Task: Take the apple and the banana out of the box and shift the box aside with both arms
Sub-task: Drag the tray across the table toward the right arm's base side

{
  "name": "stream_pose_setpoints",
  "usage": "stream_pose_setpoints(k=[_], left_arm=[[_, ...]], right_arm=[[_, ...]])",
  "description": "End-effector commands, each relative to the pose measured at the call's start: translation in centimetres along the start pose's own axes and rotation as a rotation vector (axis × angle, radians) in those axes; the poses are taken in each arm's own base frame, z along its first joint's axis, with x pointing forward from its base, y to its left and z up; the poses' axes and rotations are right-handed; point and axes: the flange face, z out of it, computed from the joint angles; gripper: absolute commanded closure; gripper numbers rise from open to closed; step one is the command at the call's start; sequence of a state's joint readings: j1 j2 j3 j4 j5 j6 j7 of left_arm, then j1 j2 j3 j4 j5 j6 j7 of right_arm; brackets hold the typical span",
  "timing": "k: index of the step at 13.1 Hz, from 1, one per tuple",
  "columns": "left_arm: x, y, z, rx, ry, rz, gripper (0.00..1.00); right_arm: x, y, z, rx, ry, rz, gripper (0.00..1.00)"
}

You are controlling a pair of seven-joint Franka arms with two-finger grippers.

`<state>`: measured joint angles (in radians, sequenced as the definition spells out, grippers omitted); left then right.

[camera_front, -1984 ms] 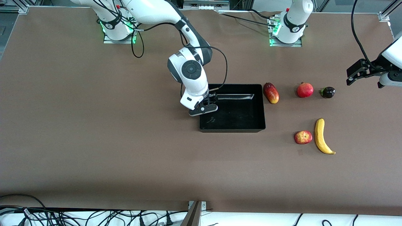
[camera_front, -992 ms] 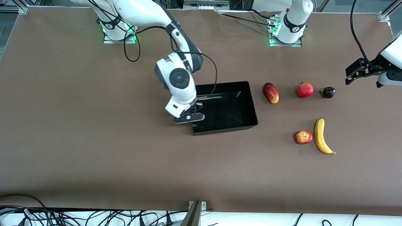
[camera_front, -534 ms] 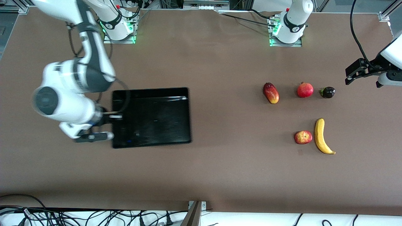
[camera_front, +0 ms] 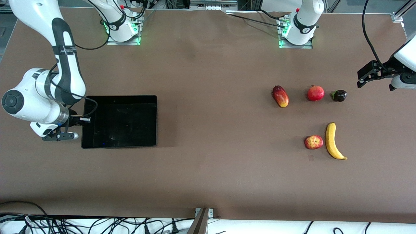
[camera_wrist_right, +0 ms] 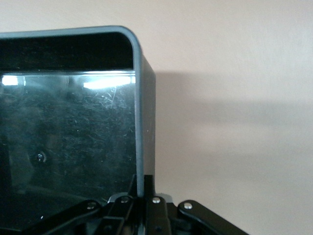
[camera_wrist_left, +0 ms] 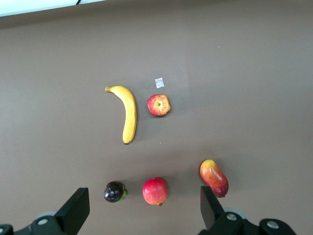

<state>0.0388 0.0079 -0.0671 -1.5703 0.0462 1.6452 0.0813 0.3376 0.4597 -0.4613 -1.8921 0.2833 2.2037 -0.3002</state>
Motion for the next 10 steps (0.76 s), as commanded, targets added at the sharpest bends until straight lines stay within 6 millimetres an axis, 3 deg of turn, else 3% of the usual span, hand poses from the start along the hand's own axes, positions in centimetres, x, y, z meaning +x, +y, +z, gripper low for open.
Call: stream_pose_setpoints(k=[1, 4, 6, 10], left_arm=[[-0.6, 0.0, -0.2, -0.024, 0.005, -0.016, 0.00], [-0.6, 0.0, -0.2, -0.026, 0.005, -0.018, 0.00], [-0.6, 0.0, -0.2, -0.032, 0.006, -0.020, 0.00], [-0.6, 0.0, -0.2, -0.032, 0.006, -0.018, 0.00]], right_arm=[[-1.8, 1.0, 2.4, 0.030, 0.036, 0.020, 1.00], [-2.3, 1.0, 3.5, 0.024, 0.045, -0.007, 1.00], [-1.8, 0.3, 2.5, 0.027, 0.059, -0.020, 0.00], [1.6, -4.5, -4.2, 0.043, 0.048, 0.014, 0.00]])
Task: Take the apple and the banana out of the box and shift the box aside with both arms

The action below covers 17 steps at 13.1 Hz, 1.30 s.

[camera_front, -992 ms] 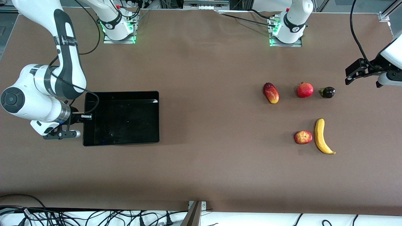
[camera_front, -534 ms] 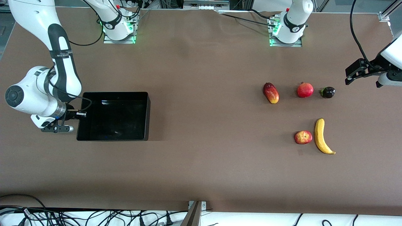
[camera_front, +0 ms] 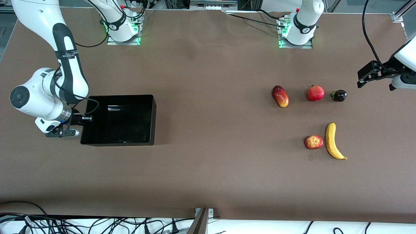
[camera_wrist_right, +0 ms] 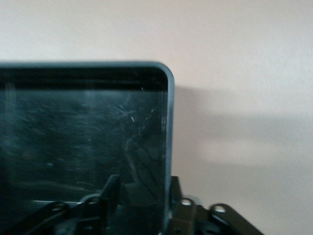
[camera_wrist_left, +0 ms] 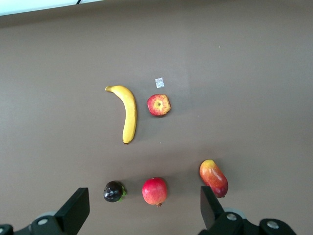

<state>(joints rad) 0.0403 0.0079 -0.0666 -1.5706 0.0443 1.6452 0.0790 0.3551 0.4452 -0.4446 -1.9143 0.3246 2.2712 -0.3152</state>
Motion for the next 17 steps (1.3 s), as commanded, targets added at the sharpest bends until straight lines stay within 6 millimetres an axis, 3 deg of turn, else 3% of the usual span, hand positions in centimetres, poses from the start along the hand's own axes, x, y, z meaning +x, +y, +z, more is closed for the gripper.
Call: stream_pose_setpoints(k=[1, 3, 5, 7, 9, 12, 14, 15, 17], left_arm=[[-0.6, 0.0, -0.2, -0.030, 0.006, -0.014, 0.00], [-0.5, 0.1, -0.1, -0.041, 0.005, -0.016, 0.00], [-0.5, 0.1, -0.1, -0.041, 0.005, -0.016, 0.00], [-0.5, 0.1, -0.1, -0.041, 0.005, -0.015, 0.00], [-0.5, 0.1, -0.1, -0.041, 0.005, -0.016, 0.00], [-0.5, 0.1, -0.1, -0.042, 0.005, -0.017, 0.00], [-0.5, 0.2, -0.1, -0.042, 0.005, -0.015, 0.00], [-0.5, 0.1, -0.1, -0.042, 0.005, -0.017, 0.00], [-0.5, 0.2, -0.1, -0.043, 0.004, -0.015, 0.00]], right_arm=[[2.2, -4.3, -5.5, -0.012, -0.032, 0.040, 0.00], [2.1, -7.2, -9.8, -0.029, -0.072, 0.063, 0.00], [0.3, -8.3, -15.7, -0.042, -0.074, 0.027, 0.00], [-3.0, -7.9, -22.3, -0.047, -0.054, 0.013, 0.00], [-5.3, -7.2, -25.8, -0.041, -0.050, 0.005, 0.00], [-6.0, -5.9, -28.6, -0.053, -0.014, -0.010, 0.00], [-6.1, -5.1, -29.3, -0.054, -0.013, -0.007, 0.00], [-6.6, -3.5, -29.2, -0.028, -0.043, -0.011, 0.00], [-6.9, -2.4, -29.7, 0.023, -0.051, -0.043, 0.00]])
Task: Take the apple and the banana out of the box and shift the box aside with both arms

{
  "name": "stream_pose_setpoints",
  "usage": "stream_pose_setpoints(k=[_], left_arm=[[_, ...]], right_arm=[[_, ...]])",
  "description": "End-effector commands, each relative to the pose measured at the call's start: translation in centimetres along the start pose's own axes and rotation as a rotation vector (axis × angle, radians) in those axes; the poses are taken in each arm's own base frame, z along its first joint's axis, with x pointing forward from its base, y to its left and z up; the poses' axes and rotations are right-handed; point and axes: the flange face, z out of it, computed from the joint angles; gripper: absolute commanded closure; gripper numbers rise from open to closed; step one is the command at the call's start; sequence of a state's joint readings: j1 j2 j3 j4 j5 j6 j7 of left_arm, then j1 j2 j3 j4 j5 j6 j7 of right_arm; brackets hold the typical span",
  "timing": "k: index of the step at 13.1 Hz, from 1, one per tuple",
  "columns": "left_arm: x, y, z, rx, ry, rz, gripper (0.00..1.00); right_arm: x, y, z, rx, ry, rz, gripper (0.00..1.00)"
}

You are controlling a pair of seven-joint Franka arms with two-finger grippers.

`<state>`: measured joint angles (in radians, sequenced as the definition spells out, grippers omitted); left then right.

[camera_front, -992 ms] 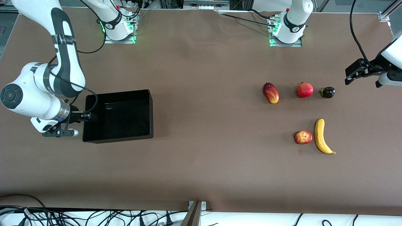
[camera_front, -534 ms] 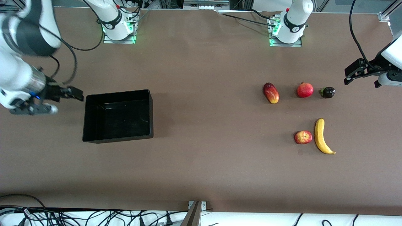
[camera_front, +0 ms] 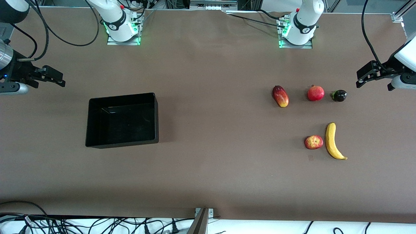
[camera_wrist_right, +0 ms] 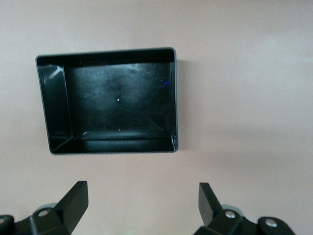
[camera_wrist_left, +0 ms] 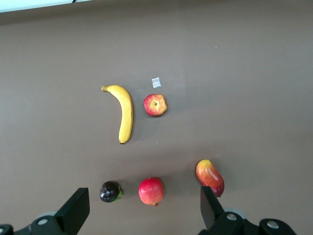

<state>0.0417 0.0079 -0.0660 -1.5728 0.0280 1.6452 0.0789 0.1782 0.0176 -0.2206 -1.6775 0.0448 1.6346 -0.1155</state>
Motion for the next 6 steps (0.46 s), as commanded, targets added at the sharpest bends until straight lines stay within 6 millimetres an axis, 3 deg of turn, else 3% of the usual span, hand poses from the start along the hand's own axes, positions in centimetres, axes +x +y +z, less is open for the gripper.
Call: stream_pose_setpoints(k=[1, 6], left_arm=[[-0.5, 0.1, -0.2, -0.026, 0.005, -0.012, 0.00], [-0.5, 0.1, -0.2, -0.026, 0.005, -0.012, 0.00]], right_arm=[[-0.5, 1.7, -0.9, 0.031, -0.004, -0.017, 0.00], [0.0, 1.6, -2.3, -0.006, 0.016, -0.039, 0.00]])
